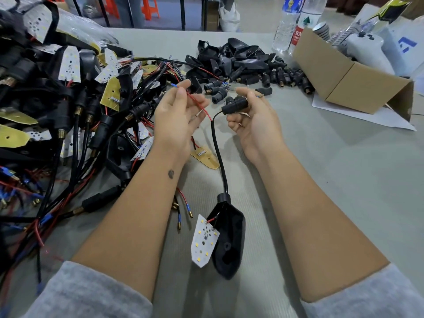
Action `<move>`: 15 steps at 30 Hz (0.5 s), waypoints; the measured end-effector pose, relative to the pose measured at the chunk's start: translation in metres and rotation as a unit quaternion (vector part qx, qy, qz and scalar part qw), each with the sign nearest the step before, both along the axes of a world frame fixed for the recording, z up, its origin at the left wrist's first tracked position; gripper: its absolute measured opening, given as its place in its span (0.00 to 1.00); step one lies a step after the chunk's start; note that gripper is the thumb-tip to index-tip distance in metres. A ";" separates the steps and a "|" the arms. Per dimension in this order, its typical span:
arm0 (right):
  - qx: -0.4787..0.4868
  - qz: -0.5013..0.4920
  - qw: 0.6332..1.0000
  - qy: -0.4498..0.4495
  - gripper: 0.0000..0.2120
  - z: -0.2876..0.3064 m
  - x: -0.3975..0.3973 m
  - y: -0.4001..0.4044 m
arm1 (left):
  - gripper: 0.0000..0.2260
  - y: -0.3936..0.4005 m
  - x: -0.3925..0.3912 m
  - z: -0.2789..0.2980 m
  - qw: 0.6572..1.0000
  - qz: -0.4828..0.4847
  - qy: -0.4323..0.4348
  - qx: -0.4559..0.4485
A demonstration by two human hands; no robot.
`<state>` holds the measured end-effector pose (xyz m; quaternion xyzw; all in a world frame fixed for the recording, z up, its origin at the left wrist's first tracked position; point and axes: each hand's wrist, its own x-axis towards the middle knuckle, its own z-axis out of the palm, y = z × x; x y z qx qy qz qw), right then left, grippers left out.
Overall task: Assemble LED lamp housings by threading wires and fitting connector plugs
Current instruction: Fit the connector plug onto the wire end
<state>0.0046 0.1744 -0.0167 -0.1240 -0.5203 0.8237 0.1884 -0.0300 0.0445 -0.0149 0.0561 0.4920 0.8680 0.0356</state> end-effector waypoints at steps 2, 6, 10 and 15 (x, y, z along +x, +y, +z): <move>-0.013 -0.007 1.000 0.001 0.12 0.001 0.000 -0.001 | 0.09 -0.001 0.000 -0.002 0.999 0.005 0.012 -0.035; -0.049 -0.002 0.999 0.004 0.14 0.002 0.001 0.001 | 0.05 0.004 0.000 -0.002 0.992 0.026 0.036 -0.116; -0.059 0.014 0.998 0.003 0.18 0.001 0.002 0.002 | 0.07 0.004 0.003 -0.001 0.982 0.030 0.061 -0.176; -0.079 0.017 0.997 0.008 0.20 0.000 0.003 0.002 | 0.06 0.006 0.007 -0.001 0.968 0.022 0.105 -0.228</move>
